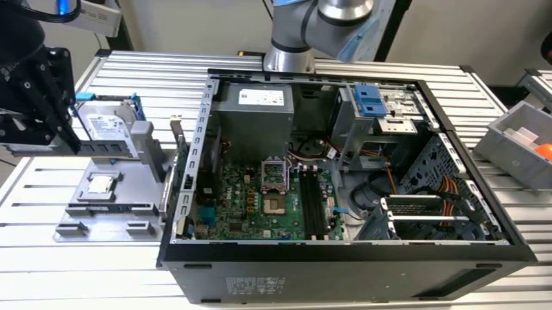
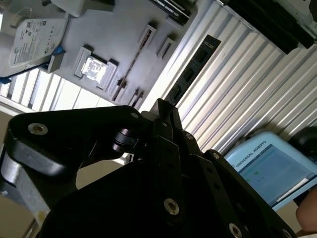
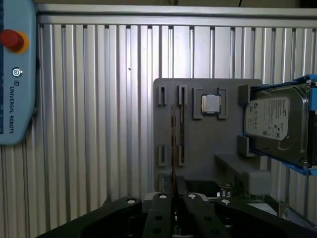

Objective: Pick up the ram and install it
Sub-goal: 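Pick up the ram and move it above insertion slot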

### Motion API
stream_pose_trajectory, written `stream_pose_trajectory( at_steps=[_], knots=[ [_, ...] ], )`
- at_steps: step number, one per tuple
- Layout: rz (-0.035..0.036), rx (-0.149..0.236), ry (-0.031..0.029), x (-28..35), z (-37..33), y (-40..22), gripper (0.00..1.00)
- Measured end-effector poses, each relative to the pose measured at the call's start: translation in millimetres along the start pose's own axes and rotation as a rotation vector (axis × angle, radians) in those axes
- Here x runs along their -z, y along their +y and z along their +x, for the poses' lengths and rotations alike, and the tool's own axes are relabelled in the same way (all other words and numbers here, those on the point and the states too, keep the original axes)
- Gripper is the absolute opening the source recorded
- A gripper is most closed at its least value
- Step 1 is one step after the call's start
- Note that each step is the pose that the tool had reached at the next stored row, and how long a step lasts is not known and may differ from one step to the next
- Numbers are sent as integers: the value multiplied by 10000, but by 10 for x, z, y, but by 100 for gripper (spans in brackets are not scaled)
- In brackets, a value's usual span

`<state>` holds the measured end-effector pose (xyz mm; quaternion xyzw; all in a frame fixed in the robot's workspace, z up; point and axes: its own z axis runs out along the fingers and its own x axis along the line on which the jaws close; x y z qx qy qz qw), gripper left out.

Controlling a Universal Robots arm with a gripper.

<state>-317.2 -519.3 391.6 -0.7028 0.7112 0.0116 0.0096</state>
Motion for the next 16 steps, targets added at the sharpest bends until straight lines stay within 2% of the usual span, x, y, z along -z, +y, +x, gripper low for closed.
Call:
stream_pose_trajectory(
  at_steps=[16],
  knots=[
    [-1, 0, 0, 0, -3, -222, 0]
  ],
)
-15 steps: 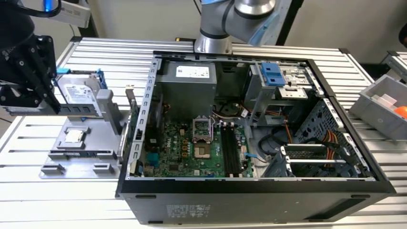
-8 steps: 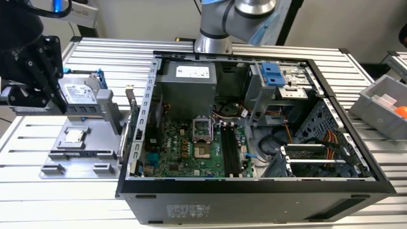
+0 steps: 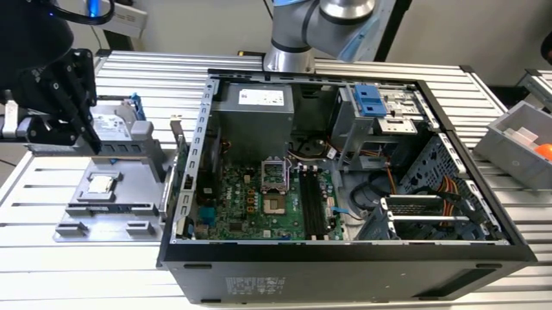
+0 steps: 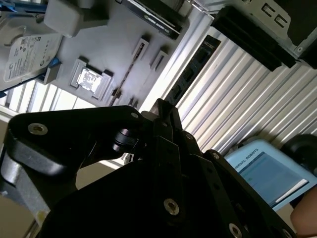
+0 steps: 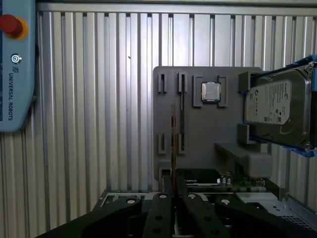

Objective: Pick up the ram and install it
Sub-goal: 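Pick up the ram and move it above insertion slot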

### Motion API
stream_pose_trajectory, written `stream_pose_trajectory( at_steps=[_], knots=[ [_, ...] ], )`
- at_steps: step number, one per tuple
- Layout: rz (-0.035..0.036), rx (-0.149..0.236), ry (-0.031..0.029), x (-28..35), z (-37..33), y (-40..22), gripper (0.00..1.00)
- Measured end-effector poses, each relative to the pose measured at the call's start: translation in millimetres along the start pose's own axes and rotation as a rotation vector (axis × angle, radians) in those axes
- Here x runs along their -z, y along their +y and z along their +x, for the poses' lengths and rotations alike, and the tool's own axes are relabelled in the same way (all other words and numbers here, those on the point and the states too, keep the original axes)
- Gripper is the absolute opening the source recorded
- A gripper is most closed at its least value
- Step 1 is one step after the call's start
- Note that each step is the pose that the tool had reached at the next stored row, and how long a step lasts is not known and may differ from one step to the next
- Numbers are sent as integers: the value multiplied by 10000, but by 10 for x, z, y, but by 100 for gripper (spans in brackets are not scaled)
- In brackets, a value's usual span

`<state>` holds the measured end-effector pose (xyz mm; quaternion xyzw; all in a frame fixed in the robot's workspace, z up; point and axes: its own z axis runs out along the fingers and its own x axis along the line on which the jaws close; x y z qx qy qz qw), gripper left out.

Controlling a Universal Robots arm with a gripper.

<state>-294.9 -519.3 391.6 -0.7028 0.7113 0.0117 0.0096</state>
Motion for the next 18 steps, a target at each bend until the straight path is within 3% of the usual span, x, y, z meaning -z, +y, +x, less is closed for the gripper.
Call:
stream_pose_trajectory(
  at_steps=[18],
  knots=[
    [-12, 0, -1, 0, -3, -260, 0]
  ],
)
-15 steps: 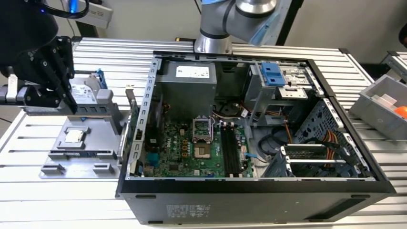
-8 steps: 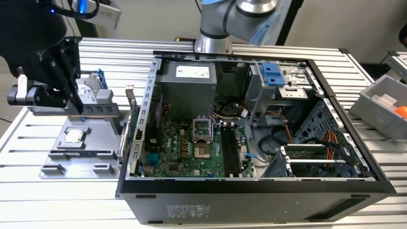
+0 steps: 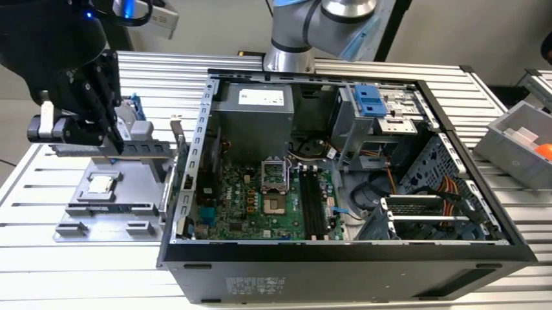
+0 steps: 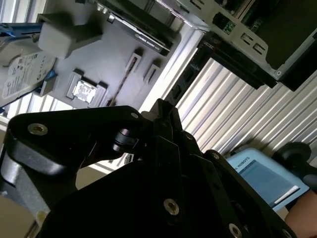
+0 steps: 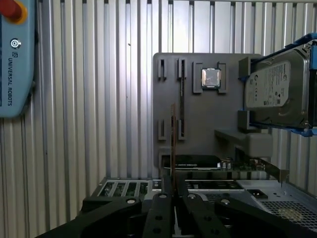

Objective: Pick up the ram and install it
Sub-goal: 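Pick up the ram and move it above insertion slot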

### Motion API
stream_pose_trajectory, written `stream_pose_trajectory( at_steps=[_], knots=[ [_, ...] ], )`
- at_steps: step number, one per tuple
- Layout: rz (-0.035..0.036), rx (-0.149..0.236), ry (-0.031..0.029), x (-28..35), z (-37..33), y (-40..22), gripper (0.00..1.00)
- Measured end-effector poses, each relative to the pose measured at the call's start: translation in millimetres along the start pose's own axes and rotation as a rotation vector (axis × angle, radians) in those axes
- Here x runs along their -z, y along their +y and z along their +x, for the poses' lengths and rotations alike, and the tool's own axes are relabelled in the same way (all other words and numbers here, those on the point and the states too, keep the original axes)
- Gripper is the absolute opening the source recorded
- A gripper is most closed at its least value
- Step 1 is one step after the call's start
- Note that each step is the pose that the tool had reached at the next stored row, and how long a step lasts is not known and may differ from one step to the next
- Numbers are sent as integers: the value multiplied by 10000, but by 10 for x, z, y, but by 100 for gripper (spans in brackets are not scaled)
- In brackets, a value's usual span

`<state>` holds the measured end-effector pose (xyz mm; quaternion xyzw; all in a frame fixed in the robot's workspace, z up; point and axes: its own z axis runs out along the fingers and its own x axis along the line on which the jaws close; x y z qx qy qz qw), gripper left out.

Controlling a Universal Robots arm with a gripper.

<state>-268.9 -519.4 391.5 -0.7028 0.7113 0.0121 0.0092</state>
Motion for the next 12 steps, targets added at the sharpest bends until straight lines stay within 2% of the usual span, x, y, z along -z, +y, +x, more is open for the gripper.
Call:
stream_pose_trajectory(
  at_steps=[12],
  knots=[
    [-73, -2, 1, 0, -3, -228, 0]
  ],
)
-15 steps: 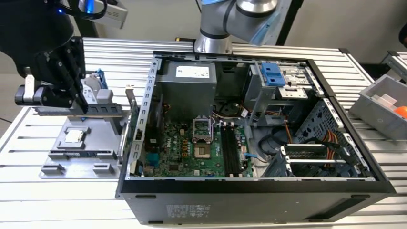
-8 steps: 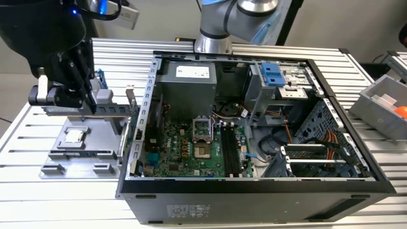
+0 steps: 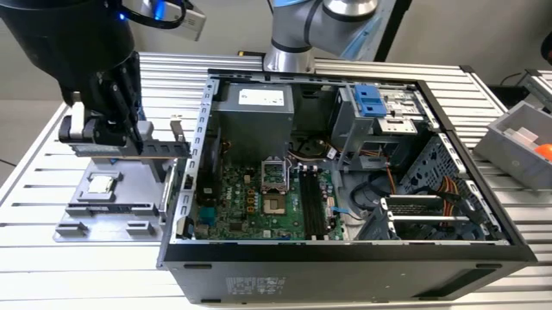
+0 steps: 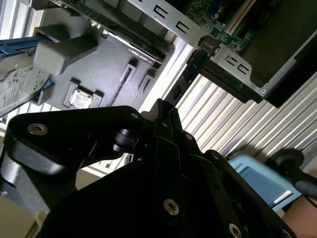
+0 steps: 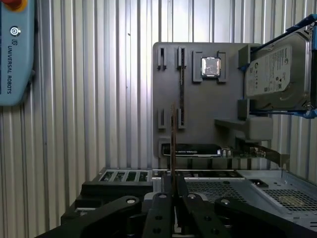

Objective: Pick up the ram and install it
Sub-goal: 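Pick up the ram and move it above insertion slot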

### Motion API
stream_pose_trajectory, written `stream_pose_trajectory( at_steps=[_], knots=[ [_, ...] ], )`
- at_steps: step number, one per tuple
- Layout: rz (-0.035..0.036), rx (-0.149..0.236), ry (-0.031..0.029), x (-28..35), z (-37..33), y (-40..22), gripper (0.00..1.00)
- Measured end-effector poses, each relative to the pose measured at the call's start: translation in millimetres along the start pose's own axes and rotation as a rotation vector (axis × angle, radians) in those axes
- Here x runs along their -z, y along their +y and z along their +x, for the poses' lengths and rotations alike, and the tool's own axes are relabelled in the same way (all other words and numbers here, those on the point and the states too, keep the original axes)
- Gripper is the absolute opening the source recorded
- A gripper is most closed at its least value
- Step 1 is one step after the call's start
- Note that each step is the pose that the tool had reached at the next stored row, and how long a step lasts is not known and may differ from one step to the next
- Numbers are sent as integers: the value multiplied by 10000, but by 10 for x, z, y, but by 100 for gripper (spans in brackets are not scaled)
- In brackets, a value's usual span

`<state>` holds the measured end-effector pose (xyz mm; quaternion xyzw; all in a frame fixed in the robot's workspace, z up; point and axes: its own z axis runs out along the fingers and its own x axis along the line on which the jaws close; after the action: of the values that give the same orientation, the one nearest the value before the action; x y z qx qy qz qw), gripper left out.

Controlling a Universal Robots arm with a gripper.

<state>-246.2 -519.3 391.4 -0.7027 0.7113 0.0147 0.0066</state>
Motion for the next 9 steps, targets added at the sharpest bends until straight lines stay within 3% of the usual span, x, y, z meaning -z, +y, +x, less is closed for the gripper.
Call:
stream_pose_trajectory(
  at_steps=[9],
  knots=[
    [-28, -1, 1, -7, -1, -149, 0]
  ],
)
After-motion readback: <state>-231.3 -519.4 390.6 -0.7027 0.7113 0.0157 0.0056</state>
